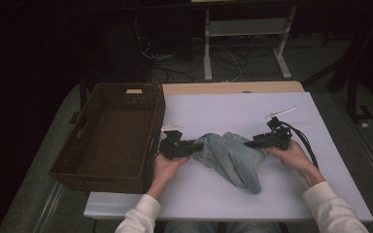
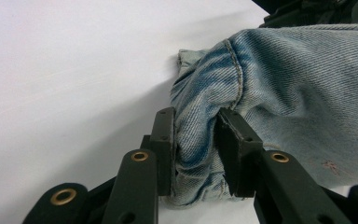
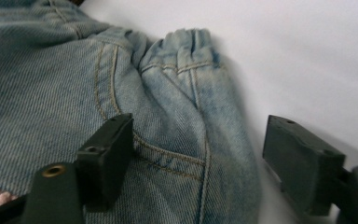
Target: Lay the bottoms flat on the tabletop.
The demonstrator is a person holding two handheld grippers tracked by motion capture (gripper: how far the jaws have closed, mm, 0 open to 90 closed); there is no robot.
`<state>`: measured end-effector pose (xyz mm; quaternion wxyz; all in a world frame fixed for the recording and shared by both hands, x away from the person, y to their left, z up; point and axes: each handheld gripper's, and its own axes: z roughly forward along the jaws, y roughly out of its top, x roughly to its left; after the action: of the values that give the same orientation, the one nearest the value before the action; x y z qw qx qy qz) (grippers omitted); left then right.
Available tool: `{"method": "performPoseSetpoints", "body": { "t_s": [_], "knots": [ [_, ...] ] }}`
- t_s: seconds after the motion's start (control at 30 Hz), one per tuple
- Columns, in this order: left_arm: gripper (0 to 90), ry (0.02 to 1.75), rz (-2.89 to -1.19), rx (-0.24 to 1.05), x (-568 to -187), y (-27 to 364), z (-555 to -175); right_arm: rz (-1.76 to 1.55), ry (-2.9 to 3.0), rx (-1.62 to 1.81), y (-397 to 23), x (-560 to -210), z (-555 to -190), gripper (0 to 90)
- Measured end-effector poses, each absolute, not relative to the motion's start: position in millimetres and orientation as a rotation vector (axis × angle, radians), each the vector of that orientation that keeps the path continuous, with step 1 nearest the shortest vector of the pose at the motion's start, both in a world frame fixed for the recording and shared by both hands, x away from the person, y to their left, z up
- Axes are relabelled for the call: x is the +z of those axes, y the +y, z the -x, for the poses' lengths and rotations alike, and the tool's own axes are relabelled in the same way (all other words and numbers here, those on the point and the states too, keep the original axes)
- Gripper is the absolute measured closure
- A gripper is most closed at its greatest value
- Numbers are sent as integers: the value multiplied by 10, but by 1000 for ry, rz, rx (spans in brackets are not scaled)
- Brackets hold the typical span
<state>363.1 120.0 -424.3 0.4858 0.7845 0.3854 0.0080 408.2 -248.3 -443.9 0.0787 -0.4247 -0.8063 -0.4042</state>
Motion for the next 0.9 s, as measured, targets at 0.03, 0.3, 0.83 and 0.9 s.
{"method": "performPoseSetpoints", "body": {
  "t_s": [0.03, 0.3, 0.83, 0.9],
  "knots": [
    [671, 936, -1910, 21, -4243, 1200, -3631, 1268, -2417, -1202, -2475, -4455, -4076, 279],
    [645, 938, -1908, 23, -4254, 1201, -3635, 1239, -2387, -1177, -2446, -4507, -4053, 402],
    [522, 986, -1890, 39, -4262, 1193, -3667, 1256, -2540, -1161, -2520, -4297, -3978, 809],
    [478, 1017, -1850, -2, -4260, 1198, -3677, 1290, -2542, -1173, -2606, -4258, -3968, 809]
  ]
}}
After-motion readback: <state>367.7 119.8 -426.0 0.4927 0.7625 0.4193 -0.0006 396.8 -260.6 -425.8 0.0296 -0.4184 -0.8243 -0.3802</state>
